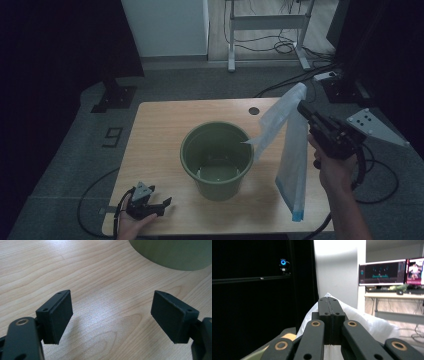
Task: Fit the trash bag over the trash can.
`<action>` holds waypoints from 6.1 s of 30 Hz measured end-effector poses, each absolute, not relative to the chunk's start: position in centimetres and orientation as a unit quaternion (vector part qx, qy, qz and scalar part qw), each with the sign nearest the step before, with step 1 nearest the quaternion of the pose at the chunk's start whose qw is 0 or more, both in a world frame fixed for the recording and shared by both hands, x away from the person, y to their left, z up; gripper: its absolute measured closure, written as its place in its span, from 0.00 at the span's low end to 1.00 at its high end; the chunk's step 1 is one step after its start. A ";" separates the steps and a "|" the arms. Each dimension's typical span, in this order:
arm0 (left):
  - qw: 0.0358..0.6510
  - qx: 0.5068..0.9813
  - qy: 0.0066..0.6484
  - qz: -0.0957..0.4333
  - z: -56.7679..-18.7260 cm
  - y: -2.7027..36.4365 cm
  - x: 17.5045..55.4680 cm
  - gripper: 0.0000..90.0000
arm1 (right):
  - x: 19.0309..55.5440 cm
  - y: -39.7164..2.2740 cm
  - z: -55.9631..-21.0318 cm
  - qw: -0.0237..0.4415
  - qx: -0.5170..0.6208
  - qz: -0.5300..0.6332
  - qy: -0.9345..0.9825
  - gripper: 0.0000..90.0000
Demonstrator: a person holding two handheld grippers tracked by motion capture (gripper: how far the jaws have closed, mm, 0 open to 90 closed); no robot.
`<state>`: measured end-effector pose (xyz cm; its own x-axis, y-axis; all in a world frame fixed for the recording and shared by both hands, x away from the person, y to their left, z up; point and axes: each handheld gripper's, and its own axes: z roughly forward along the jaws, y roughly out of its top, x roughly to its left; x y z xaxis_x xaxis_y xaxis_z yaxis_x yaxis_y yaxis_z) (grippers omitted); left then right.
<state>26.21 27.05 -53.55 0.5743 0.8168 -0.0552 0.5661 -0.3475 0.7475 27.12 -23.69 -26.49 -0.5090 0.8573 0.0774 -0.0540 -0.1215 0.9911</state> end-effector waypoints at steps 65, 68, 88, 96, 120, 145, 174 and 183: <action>0.363 0.814 0.425 0.155 -54.1 26.8 26.4 0.20 | 23.2 -15.9 -39.5 0.303 0.362 0.592 0.653 0.36; 0.362 0.815 0.425 0.155 -54.2 26.8 26.4 0.20 | 22.9 -16.7 -41.0 0.295 0.376 0.586 0.654 0.34; 0.359 0.817 0.425 0.153 -54.3 26.6 26.4 0.20 | 25.1 -17.4 -48.6 0.285 0.459 0.523 0.659 0.54; 0.363 0.813 0.429 0.154 -54.2 26.7 26.4 0.20 | 26.3 -20.0 -48.0 0.310 0.486 0.502 0.644 0.94; 0.417 0.777 0.421 0.213 -49.2 26.2 24.8 0.23 | 26.2 -18.1 -33.3 0.378 0.366 0.608 0.595 0.98; 0.537 0.714 0.363 0.263 -39.8 20.2 23.4 0.25 | 28.4 -14.3 -35.0 0.303 0.352 0.600 0.651 0.97; 0.548 0.717 0.348 0.254 -38.4 15.2 24.1 0.24 | 28.0 -8.6 -32.6 0.276 0.293 0.575 0.712 0.97; 0.547 0.721 0.339 0.255 -37.1 13.7 24.4 0.24 | 27.8 -7.6 -33.0 0.278 0.285 0.562 0.725 0.96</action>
<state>24.40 13.71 -37.11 0.6393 0.7690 -0.0026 0.2101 -0.1715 0.9625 27.78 -7.64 -33.04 -0.6839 0.7248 -0.0831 0.1009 0.2068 0.9732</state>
